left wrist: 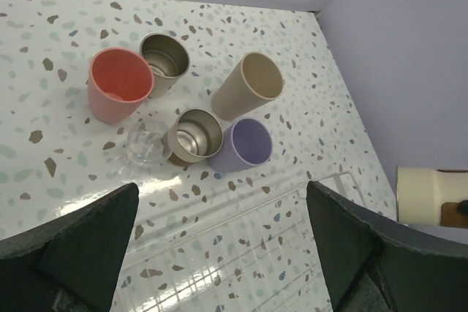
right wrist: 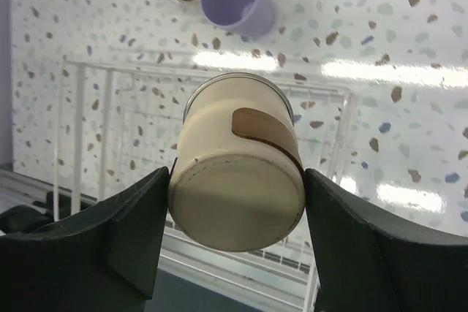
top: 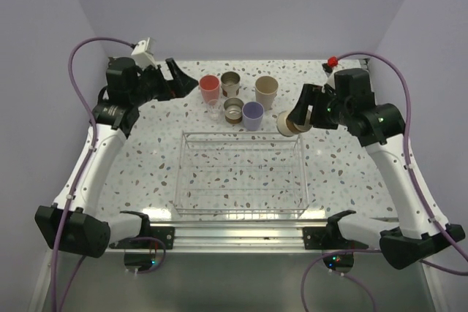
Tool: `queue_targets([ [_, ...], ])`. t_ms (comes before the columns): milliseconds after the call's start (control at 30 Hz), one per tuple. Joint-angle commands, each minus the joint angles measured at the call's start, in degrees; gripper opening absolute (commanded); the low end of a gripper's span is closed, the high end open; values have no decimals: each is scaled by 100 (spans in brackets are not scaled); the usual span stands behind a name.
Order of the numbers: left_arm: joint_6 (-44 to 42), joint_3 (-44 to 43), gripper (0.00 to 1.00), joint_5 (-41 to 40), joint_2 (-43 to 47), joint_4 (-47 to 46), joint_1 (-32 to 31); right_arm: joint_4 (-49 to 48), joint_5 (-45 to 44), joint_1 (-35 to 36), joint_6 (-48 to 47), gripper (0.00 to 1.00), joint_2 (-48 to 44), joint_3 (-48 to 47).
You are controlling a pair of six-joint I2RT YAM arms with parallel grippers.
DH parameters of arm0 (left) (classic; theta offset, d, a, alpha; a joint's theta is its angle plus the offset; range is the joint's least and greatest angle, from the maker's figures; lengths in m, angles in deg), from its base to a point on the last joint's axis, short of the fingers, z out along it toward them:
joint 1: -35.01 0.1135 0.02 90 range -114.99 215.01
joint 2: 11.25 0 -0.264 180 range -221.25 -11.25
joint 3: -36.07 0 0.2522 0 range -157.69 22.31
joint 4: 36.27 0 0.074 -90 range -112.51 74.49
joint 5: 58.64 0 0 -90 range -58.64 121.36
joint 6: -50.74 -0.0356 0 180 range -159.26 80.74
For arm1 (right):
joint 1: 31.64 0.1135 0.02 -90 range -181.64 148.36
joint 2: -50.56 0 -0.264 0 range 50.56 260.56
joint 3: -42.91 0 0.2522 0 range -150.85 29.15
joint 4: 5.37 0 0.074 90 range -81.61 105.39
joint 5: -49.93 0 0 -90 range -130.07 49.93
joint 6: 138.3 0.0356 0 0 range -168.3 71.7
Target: Load the cups into the dish rack
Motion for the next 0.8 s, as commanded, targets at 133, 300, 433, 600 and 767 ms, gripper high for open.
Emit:
queue_targets([
  [133, -550, -599, 100, -858, -651, 935, -80, 394, -1062, 726, 87, 0, 67, 342],
  [300, -647, -565, 100, -982, -827, 1068, -194, 395, -1546, 1202, 245, 0, 427, 464],
  [433, -734, -529, 100, -1043, -800, 1033, -265, 341, -1687, 1202, 202, 0, 621, 535],
  [600, -787, -538, 100, -1105, -818, 1077, -265, 176, -1547, 1202, 157, 0, 946, 824],
  [767, -788, -547, 99, -1140, -871, 1059, -265, -142, -1476, 1202, 228, 0, 999, 1194],
])
